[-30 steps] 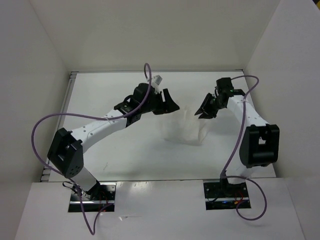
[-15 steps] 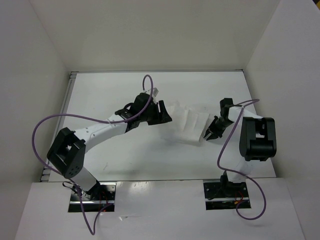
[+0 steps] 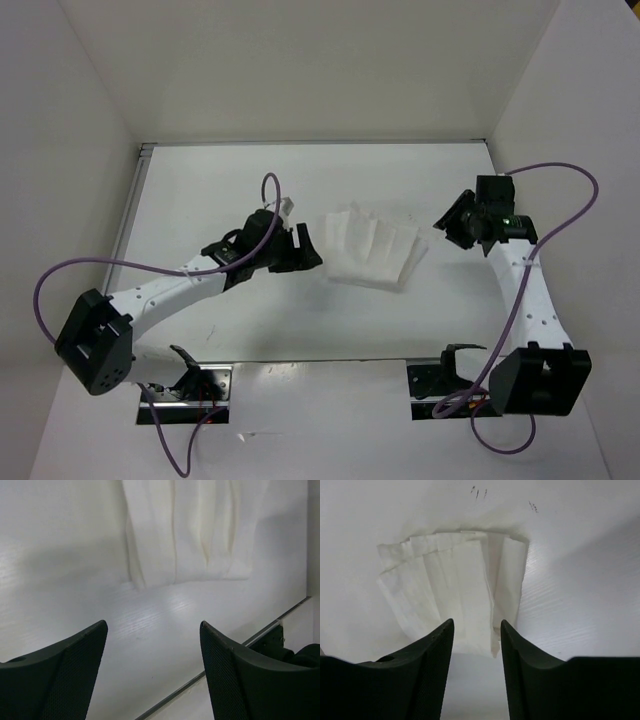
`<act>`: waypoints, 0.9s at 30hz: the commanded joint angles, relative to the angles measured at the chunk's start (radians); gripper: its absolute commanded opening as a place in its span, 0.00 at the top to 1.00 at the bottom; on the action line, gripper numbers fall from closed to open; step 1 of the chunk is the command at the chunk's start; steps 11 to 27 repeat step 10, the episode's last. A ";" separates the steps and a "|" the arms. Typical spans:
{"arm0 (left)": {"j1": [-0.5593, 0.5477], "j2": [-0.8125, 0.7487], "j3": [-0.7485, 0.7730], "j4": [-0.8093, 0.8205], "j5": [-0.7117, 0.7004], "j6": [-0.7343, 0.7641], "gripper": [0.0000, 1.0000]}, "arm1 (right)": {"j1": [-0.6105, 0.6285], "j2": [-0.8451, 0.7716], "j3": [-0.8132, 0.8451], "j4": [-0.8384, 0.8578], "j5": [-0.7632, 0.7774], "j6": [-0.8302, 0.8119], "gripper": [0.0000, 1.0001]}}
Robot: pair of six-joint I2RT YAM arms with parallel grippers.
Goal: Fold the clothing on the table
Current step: Fold the skirt
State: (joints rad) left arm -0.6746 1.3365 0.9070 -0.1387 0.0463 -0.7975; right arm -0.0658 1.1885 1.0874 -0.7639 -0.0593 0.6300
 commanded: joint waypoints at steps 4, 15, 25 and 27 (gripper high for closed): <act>0.006 -0.039 -0.053 -0.006 0.024 -0.051 0.18 | -0.063 -0.079 -0.075 -0.026 0.079 0.030 0.50; 0.033 -0.022 0.012 -0.006 0.027 0.076 0.14 | -0.095 -0.089 -0.086 -0.026 0.038 0.020 0.48; 0.033 -0.022 0.012 -0.006 0.027 0.076 0.14 | -0.095 -0.089 -0.086 -0.026 0.038 0.020 0.48; 0.033 -0.022 0.012 -0.006 0.027 0.076 0.14 | -0.095 -0.089 -0.086 -0.026 0.038 0.020 0.48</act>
